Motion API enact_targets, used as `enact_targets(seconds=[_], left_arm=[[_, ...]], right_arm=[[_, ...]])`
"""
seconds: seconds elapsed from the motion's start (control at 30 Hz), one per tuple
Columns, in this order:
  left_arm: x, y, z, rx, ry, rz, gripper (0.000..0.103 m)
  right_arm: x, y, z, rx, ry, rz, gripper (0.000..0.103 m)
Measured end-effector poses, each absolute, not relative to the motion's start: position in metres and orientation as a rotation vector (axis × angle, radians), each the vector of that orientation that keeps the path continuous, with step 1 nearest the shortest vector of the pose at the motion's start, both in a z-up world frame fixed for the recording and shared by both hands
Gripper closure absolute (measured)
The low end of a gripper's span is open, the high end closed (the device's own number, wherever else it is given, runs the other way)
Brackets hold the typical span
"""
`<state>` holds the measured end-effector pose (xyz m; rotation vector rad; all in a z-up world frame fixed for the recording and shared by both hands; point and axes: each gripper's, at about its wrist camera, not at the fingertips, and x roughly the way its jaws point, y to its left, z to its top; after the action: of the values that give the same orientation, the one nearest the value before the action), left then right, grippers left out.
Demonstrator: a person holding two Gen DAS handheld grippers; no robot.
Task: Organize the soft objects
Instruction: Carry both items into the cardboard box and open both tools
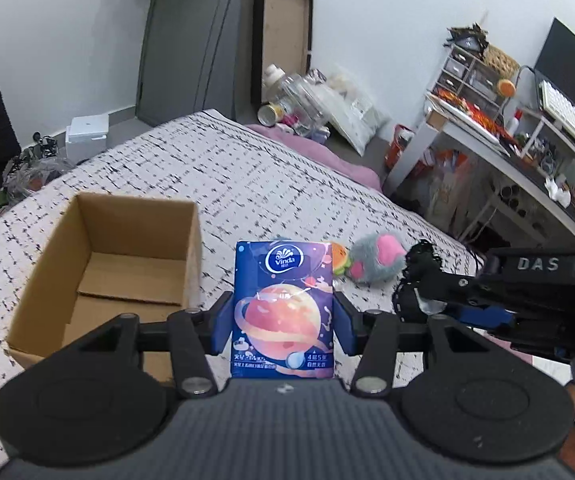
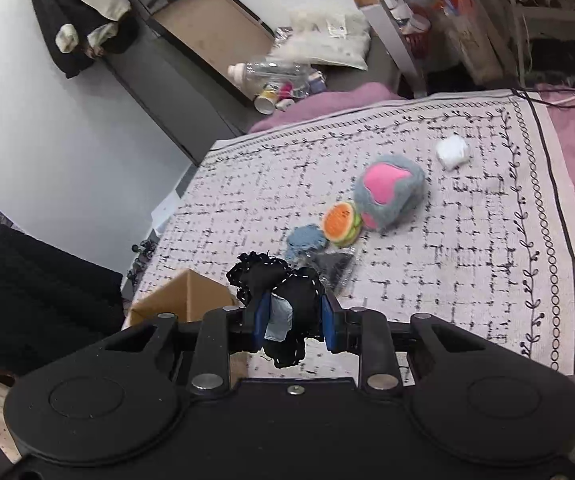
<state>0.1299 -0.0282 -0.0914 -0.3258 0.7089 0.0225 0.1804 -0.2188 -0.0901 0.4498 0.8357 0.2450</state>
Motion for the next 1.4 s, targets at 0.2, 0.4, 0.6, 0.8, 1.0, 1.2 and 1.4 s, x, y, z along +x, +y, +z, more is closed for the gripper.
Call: enact_targets(seconds=[0.2, 0.4, 0.6, 0.8, 1.0, 1.2, 1.4], left_arm=[[0.131, -0.007, -0.091, -0.349, 0.689, 0.047, 0.053], [0.134, 0.021, -0.096, -0.379, 0.687, 0.091, 0.053], [0.139, 0.052, -0.101, -0.399, 0.673, 0.094, 0.053], [0.150, 0.085, -0.106, -0.387, 0.668, 0.138, 0.053], [0.168, 0.105, -0.114, -0.447, 0.665, 0.148, 0.053], [0.180, 0.116, -0.130, -0.486, 0.698, 0.205, 0.053], [0.189, 0.127, -0.139, -0.508, 0.690, 0.254, 0.053]], right_arm=[[0.180, -0.199, -0.081, 0.422, 0.803, 0.260, 0.076], [0.185, -0.173, -0.082, 0.412, 0.806, 0.288, 0.076], [0.191, -0.140, -0.088, 0.369, 0.829, 0.333, 0.076], [0.201, -0.110, -0.096, 0.346, 0.849, 0.365, 0.076], [0.214, -0.080, -0.101, 0.304, 0.857, 0.398, 0.076], [0.229, -0.058, -0.107, 0.282, 0.865, 0.407, 0.076], [0.244, -0.046, -0.120, 0.289, 0.898, 0.403, 0.076]])
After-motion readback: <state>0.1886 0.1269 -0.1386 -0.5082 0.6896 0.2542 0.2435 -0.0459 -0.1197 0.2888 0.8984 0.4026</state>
